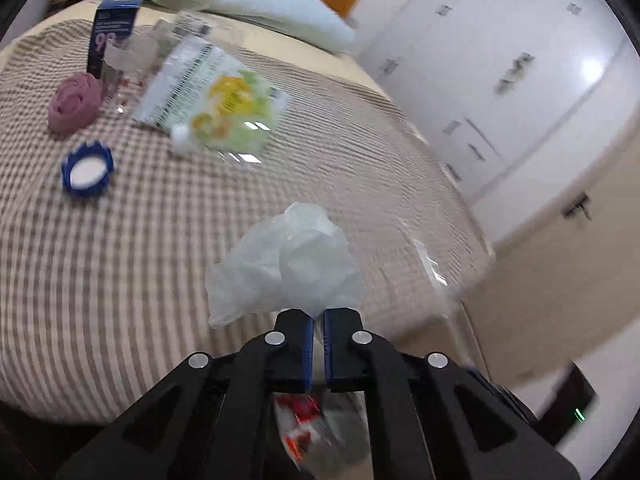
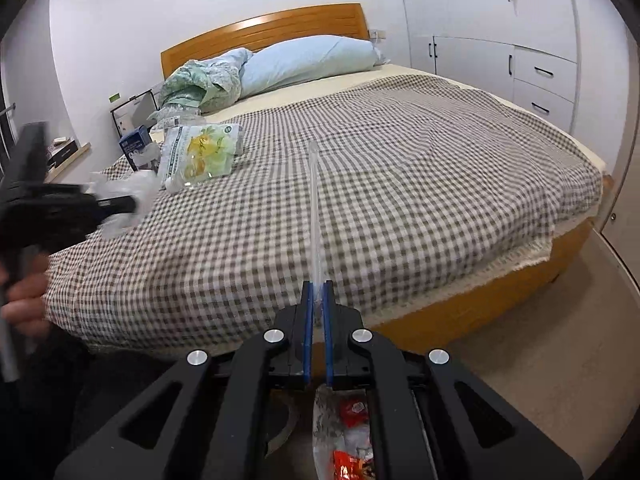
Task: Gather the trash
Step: 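Carry the white plastic bag with the left tool into the wastebasket and open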
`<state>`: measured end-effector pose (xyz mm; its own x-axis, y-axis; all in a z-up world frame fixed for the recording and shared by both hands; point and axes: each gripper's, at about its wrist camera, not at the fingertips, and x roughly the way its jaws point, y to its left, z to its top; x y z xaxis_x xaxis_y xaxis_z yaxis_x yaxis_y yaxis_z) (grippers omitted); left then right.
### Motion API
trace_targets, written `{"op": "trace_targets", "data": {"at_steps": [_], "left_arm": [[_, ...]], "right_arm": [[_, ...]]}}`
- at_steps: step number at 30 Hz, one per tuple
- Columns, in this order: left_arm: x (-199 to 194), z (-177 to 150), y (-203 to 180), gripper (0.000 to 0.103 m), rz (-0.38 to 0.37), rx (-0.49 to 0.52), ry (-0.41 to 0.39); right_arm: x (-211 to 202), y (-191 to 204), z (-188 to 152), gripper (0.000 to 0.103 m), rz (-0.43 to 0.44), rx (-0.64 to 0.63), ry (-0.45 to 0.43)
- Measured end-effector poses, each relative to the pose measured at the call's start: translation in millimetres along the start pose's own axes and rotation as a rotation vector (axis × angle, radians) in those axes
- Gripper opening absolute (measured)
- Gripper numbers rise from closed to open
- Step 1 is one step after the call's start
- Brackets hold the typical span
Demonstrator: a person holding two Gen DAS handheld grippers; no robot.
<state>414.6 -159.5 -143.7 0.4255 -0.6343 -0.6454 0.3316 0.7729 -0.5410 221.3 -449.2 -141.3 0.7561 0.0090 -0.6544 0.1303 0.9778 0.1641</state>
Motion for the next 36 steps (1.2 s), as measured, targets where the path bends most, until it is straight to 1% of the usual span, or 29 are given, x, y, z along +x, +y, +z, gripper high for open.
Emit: {"op": "trace_targets", "data": {"at_steps": [4, 6, 8, 9, 10, 11, 12, 13, 14, 15, 17, 18, 19, 23, 26, 28, 29, 30, 31, 32, 33, 34, 35, 36], "left_arm": [[-19.4, -29.9, -31.6, 0.001, -0.054, 0.059, 0.031], [-18.7, -40.3, -47.4, 0.001, -0.073, 0.080, 0.077], [-10.5, -57.2, -66.8, 0.001, -0.072, 0.119, 0.133], [-1.5, -70.2, -78.2, 0.001, -0.055, 0.166, 0.162], [1.4, -80.6, -81.0, 0.001, -0.047, 0.190, 0.184], [13.3, -92.0, -88.5, 0.001, -0.042, 0.213, 0.226], [21.8, -97.3, -91.3, 0.001, -0.035, 0.214, 0.246], [33.3, -106.0, -94.3, 0.001, -0.021, 0.212, 0.271], [42.0, -110.9, -95.9, 0.001, -0.014, 0.220, 0.290], [53.5, -117.4, -97.7, 0.001, 0.000, 0.231, 0.312], [72.9, -129.4, -100.7, 0.001, 0.016, 0.242, 0.356], [86.8, -136.3, -101.6, 0.001, 0.029, 0.252, 0.391], [91.3, -142.0, -104.4, 0.001, 0.033, 0.257, 0.408], [134.6, -152.9, -97.6, 0.001, 0.046, 0.240, 0.495], [161.0, -155.6, -100.0, 0.001, 0.033, 0.224, 0.540], [177.6, -162.0, -101.6, 0.001, 0.048, 0.224, 0.557], [185.0, -164.6, -99.7, 0.001, 0.049, 0.219, 0.566], [193.3, -168.5, -99.3, 0.001, 0.043, 0.202, 0.578], [201.1, -172.8, -100.0, 0.001, 0.031, 0.189, 0.599], [203.5, -174.6, -103.1, 0.001, 0.030, 0.189, 0.614], [208.7, -178.8, -107.5, 0.001, 0.032, 0.215, 0.630], [211.6, -180.2, -109.7, 0.001, 0.030, 0.230, 0.639], [215.3, -182.7, -112.4, 0.001, 0.027, 0.242, 0.652], [223.1, -188.3, -115.5, 0.001, 0.021, 0.260, 0.688]], "right_arm": [[-18.9, -13.9, -23.5, 0.005, -0.020, -0.005, 0.013], [-33.1, -27.8, -42.5, 0.005, -0.047, 0.007, 0.033], [-43.3, -40.4, -60.9, 0.005, -0.069, 0.021, 0.055], [-48.6, -48.7, -75.2, 0.005, -0.091, 0.024, 0.075], [-53.0, -56.5, -89.3, 0.005, -0.109, 0.034, 0.096], [-57.1, -66.2, -107.2, 0.005, -0.123, 0.053, 0.129], [-58.7, -73.2, -122.6, 0.005, -0.140, 0.060, 0.160], [-59.0, -76.9, -134.9, 0.005, -0.163, 0.051, 0.185], [-57.0, -81.3, -154.1, 0.005, -0.198, 0.028, 0.228], [-53.9, -84.3, -165.7, 0.005, -0.207, 0.023, 0.259], [-45.7, -91.2, -189.9, 0.005, -0.205, 0.039, 0.319], [-38.5, -93.8, -200.8, 0.005, -0.204, 0.043, 0.347], [-29.6, -95.8, -208.8, 0.005, -0.205, 0.042, 0.374], [14.6, -102.8, -229.2, 0.005, -0.172, 0.069, 0.451], [61.3, -108.4, -237.9, 0.005, -0.160, 0.065, 0.510], [93.3, -116.8, -241.7, 0.005, -0.175, 0.081, 0.537], [115.0, -123.5, -245.4, 0.006, -0.183, 0.092, 0.570], [128.7, -128.7, -251.1, 0.015, -0.180, 0.104, 0.597], [144.9, -135.5, -259.0, 0.030, -0.188, 0.117, 0.642], [153.3, -140.9, -261.5, 0.033, -0.202, 0.137, 0.661], [153.8, -147.4, -260.1, 0.035, -0.195, 0.186, 0.644], [147.1, -152.5, -256.2, 0.047, -0.185, 0.228, 0.612], [138.8, -156.0, -252.2, 0.054, -0.186, 0.252, 0.576], [126.0, -159.5, -247.1, 0.059, -0.201, 0.269, 0.529]]}}
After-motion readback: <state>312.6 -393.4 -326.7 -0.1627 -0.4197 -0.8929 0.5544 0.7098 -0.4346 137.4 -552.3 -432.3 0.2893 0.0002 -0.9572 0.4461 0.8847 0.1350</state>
